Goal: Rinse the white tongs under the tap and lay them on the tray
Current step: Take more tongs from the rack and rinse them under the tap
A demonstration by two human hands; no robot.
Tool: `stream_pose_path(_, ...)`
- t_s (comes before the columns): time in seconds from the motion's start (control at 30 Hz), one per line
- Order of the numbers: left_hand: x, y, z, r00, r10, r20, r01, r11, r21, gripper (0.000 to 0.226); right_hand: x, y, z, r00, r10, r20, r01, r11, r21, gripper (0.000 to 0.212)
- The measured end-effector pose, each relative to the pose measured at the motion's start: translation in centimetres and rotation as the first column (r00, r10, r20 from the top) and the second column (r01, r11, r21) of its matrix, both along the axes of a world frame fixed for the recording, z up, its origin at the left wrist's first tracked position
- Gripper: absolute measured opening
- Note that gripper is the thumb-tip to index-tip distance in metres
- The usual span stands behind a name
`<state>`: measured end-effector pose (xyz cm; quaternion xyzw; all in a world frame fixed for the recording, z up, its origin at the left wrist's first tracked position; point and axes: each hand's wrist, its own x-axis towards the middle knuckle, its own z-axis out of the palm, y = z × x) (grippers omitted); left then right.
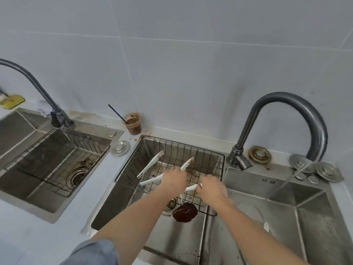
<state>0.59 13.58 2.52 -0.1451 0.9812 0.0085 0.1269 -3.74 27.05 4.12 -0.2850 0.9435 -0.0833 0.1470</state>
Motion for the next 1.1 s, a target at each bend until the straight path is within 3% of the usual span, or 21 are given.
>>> stream_pose_path(0.23, -1.2, -4.0, -3.6, 1.000, 0.015, 0.006, -0.016, 0.990, 0.138, 0.032, 1.0, -3.5, -3.0, 0.978, -0.170, 0.121, 0.157, 0.981, 0.109, 0.029)
stream_pose_path(0.47, -2.4, -4.7, -6.5, 0.994, 0.087, 0.064, -0.101, 0.959, 0.265, 0.039, 0.7, -5.8, -5.5, 0.845, -0.473, 0.250, 0.437, 0.879, 0.188, 0.035)
stream_pose_path(0.67, -2.7, -4.5, -7.6, 0.995, 0.092, 0.046, -0.101, 0.957, 0.273, 0.032, 0.7, -7.0, -7.8, 0.502, -0.685, 0.528, 0.744, 0.653, 0.140, 0.030)
stream_pose_path(0.77, -2.9, -4.7, -7.7, 0.995, 0.092, 0.029, -0.096, 0.939, 0.329, 0.031, 0.1, -7.0, -8.3, 0.395, -0.707, 0.586, 0.810, 0.569, 0.141, 0.034)
stream_pose_path(1.1, -4.3, -4.4, -3.9, 0.980, 0.184, 0.083, -0.201, 0.853, 0.483, 0.016, -0.4, -6.3, -6.8, 0.046, -0.574, 0.818, 0.981, 0.180, 0.071, 0.010)
